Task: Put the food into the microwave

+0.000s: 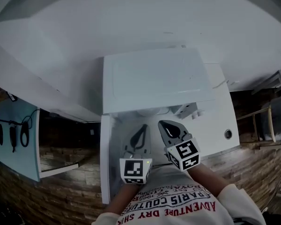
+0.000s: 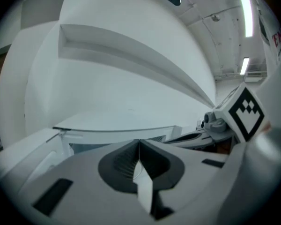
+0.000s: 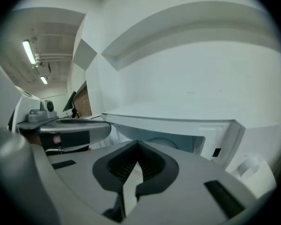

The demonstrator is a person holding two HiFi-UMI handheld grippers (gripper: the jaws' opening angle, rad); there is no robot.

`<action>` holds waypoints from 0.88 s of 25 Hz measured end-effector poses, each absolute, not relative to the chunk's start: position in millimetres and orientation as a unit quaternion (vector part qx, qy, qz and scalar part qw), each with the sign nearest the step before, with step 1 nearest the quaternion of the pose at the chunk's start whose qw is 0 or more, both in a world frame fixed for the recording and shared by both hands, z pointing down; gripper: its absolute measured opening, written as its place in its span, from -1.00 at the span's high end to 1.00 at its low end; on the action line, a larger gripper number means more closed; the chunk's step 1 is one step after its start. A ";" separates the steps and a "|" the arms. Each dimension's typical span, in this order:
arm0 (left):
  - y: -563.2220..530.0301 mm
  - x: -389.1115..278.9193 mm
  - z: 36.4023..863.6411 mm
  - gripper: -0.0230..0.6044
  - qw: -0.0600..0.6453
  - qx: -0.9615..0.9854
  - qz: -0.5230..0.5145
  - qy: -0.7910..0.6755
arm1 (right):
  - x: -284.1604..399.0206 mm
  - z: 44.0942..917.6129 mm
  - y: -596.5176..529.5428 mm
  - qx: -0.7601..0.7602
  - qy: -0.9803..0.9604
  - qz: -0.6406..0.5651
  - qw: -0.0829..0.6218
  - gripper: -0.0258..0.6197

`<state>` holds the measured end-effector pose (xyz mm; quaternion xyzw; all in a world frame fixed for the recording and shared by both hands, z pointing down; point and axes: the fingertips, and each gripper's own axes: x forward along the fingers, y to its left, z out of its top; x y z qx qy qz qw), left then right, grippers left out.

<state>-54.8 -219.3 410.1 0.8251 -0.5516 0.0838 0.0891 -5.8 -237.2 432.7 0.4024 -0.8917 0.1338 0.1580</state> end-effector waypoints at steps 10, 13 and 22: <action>-214.6 -50.0 382.8 0.91 0.044 0.833 0.080 -0.545 | 0.0 389.8 -246.9 0.439 -0.889 0.072 0.110 0.89; -214.8 -53.8 379.8 0.91 0.043 0.831 0.076 -0.550 | 1.9 383.7 -246.5 0.438 -0.890 0.066 0.108 0.89; -217.9 -67.0 380.2 0.91 0.056 0.821 0.070 -0.564 | 4.7 386.9 -241.3 0.436 -0.890 0.078 0.107 0.89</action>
